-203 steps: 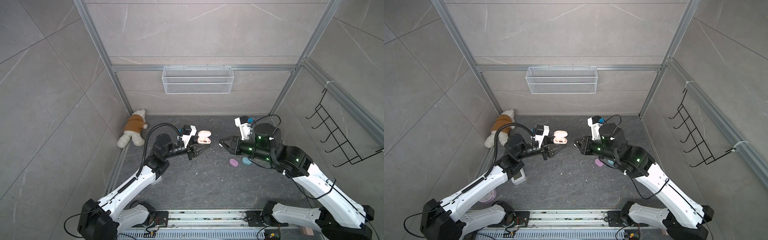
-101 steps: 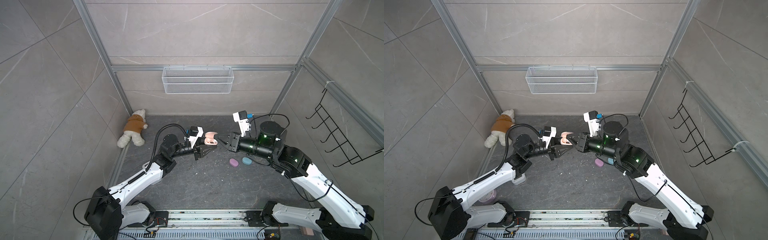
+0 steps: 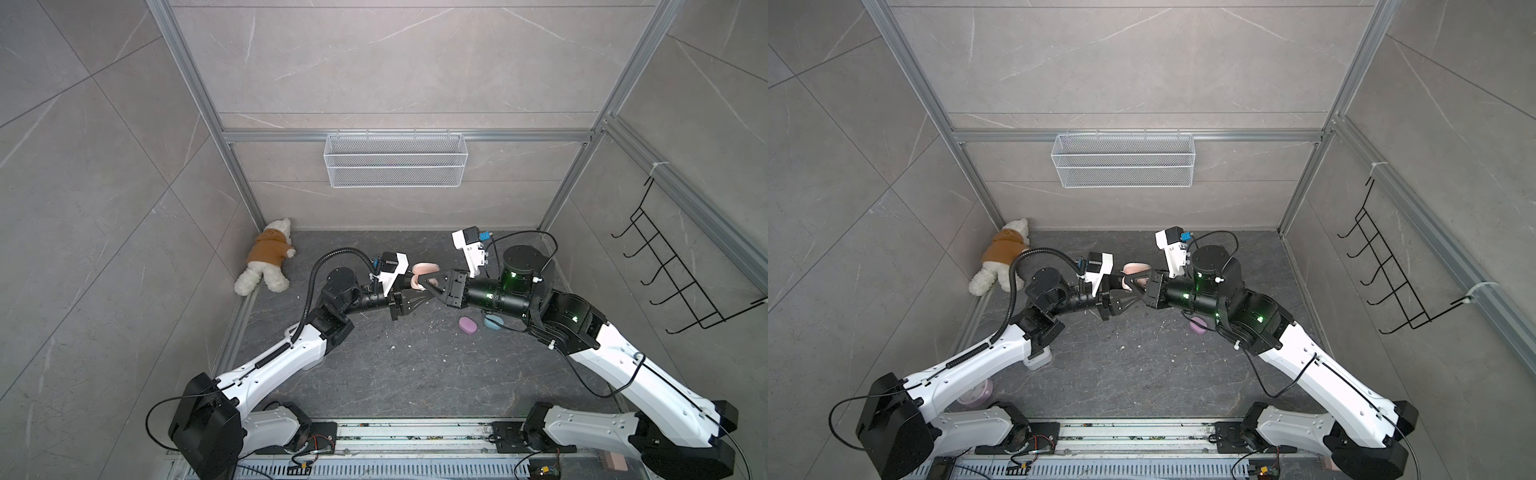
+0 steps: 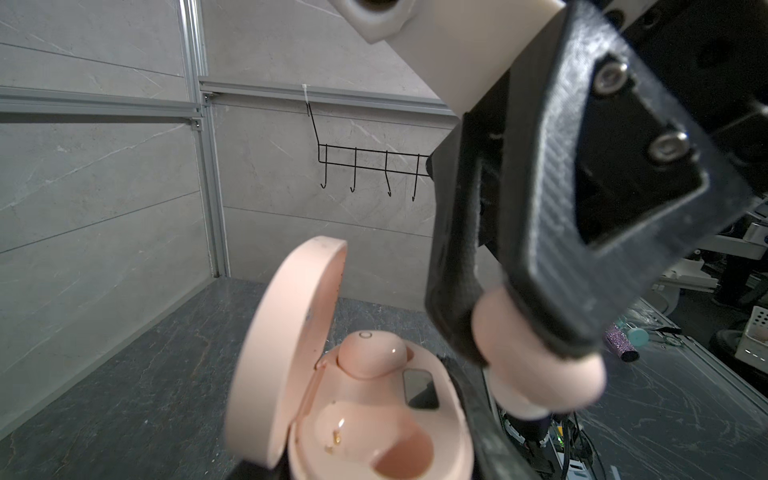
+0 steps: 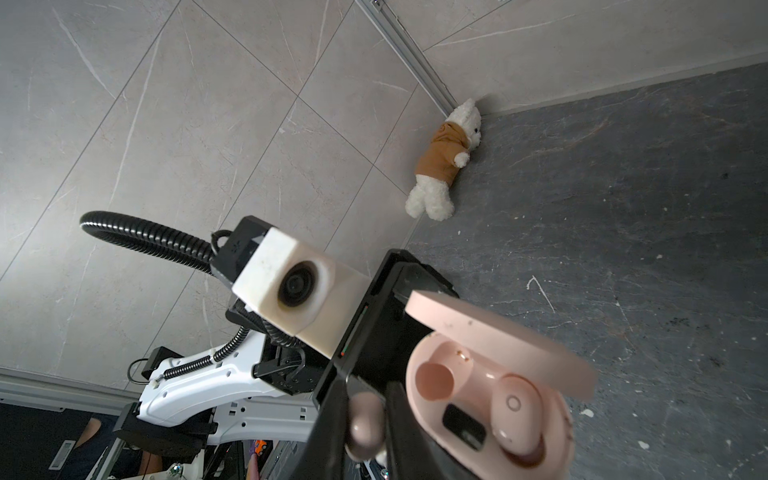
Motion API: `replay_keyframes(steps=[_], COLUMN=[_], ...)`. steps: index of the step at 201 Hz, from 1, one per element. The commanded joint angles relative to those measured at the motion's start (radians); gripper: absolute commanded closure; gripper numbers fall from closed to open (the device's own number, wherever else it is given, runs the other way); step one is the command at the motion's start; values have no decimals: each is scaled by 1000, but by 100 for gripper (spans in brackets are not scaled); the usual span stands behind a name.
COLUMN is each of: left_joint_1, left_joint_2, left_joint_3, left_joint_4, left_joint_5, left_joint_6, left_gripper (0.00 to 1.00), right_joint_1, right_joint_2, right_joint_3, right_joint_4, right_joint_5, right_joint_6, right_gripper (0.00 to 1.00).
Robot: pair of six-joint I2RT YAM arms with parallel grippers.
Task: Insert the wireless bluetooth earbuds into the charging case
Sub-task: 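Carry the earbud with the right gripper toward the case in the left gripper, then lower the earbud into the empty case slot and open the right gripper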
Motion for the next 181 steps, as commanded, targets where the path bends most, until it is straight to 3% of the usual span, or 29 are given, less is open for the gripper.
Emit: replay_keyframes(steps=[1, 181], left_joint_1=[-6, -18], left_joint_2=[-18, -64], left_joint_3=[44, 34], left_joint_4=[32, 0], left_joint_5=[26, 26], left_joint_6=[27, 50], left_gripper=[99, 99], right_joint_1=[12, 32], right_joint_2=[12, 45], right_joint_3=[-15, -4], right_joint_4=[35, 30], right_joint_5=[35, 81], right_joint_6=[-7, -1], right_gripper=[81, 82])
